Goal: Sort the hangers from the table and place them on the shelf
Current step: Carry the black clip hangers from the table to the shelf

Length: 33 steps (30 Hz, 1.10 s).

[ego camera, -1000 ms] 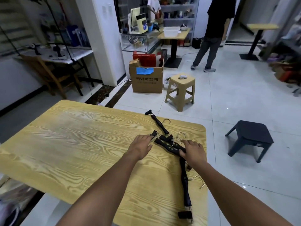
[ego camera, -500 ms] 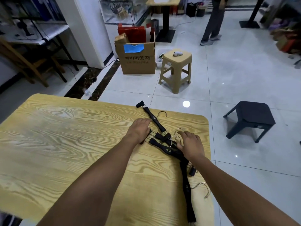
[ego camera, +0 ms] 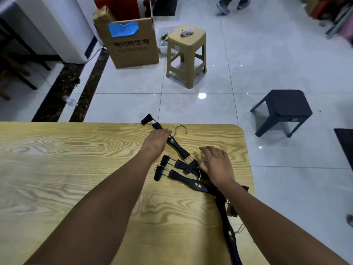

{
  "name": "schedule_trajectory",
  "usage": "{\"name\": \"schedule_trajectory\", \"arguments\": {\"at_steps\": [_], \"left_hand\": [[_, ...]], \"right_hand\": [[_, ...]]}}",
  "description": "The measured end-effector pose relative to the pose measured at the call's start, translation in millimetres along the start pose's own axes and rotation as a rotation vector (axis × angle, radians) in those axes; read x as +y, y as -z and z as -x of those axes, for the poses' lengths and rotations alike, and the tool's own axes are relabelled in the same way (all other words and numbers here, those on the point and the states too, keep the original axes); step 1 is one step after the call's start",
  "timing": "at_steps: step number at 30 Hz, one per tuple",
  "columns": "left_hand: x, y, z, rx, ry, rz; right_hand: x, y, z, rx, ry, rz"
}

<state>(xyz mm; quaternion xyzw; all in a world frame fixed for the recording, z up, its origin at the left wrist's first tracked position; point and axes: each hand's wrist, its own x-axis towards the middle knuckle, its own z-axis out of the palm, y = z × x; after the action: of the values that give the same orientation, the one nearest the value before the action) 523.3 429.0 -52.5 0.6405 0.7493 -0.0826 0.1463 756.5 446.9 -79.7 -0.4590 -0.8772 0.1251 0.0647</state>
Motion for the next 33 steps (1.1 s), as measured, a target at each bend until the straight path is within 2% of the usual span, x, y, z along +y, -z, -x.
{"name": "schedule_trajectory", "arguments": {"at_steps": [4,12,16,23,26,31,33], "left_hand": [[-10.8,-8.7,-19.6,-0.057,-0.024,-0.12],[-19.3,-2.5,-31.3,-0.033,-0.114,-0.253],[-36.9,6.7,-17.3,-0.03,-0.004,-0.188],[-43.6,40.0,27.4,0.15,0.194,0.051],[-33.8,47.5,38.8,0.165,0.217,0.108],[-5.0,45.2,58.7,0.232,0.212,0.246],[6.9,39.0,66.7,0.262,0.189,0.258]], "right_hand": [[2.4,-9.1,-2.6,0.031,0.003,0.004],[7.8,-8.8,-4.4,0.051,-0.013,0.007],[8.5,-0.8,-1.0,0.048,0.011,-0.006],[6.6,13.0,26.2,0.052,0.027,0.039],[0.0,14.0,45.2,-0.011,0.011,0.075],[-14.0,11.6,70.7,-0.269,-0.03,0.128],[-18.7,10.4,75.0,-0.314,-0.03,0.155]]}}
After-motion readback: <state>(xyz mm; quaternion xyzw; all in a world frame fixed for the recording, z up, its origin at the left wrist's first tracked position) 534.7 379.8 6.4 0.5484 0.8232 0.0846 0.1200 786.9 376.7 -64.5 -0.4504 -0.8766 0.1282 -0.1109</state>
